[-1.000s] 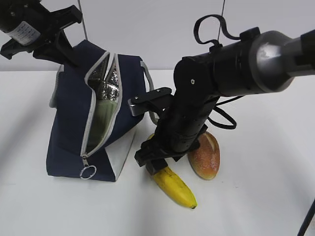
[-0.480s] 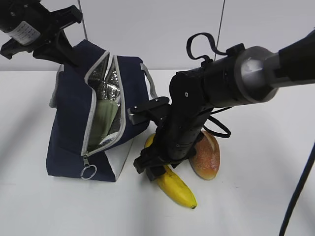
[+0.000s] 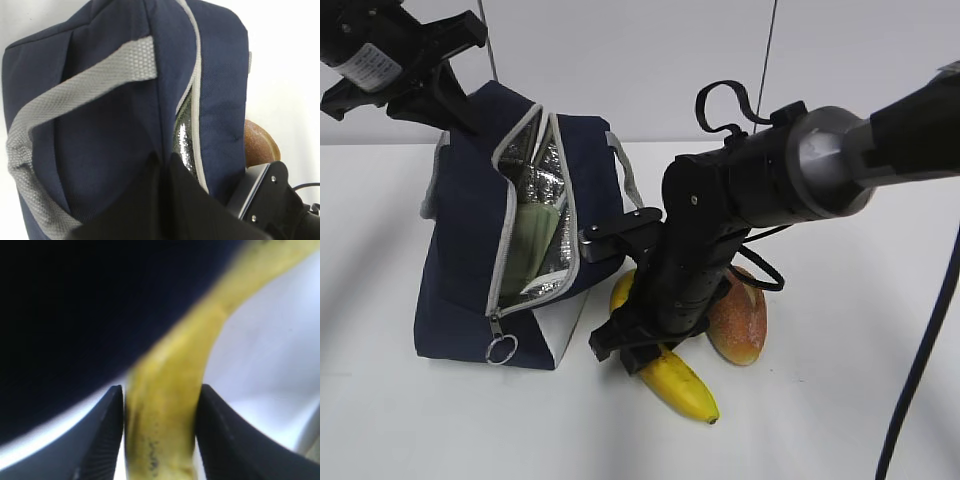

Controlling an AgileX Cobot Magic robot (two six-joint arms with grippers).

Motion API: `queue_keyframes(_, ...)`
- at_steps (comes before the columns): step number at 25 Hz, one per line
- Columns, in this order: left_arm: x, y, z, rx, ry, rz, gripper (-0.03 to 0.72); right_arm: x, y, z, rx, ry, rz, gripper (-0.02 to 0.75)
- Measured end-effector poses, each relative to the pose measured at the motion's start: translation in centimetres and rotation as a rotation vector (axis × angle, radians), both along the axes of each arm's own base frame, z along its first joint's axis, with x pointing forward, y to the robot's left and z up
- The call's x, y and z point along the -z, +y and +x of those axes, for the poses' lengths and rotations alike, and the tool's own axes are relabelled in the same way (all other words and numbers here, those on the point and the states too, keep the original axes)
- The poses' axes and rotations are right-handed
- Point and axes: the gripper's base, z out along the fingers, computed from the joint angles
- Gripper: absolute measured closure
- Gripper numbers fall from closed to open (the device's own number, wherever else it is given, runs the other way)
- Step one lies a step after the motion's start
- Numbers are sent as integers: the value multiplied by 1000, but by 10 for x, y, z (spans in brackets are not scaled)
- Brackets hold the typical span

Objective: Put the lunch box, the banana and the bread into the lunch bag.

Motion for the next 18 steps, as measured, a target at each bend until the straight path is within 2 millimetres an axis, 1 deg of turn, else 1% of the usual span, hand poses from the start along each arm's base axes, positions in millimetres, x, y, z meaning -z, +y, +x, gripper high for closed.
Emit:
queue_keyframes(4,0,0,0,0,-1,0,691,1,0,0,-5,5,0,433)
queue_keyframes(7,0,0,0,0,-1,1,691,1,0,-2,-8,19,-7,437)
queue_keyframes(10,0,0,0,0,-1,1,691,-5,-4,-6,-24,51,-33,437)
queue_keyframes(18,0,0,0,0,-1,1,691,-42,-13,-24,-66,120,-58,437)
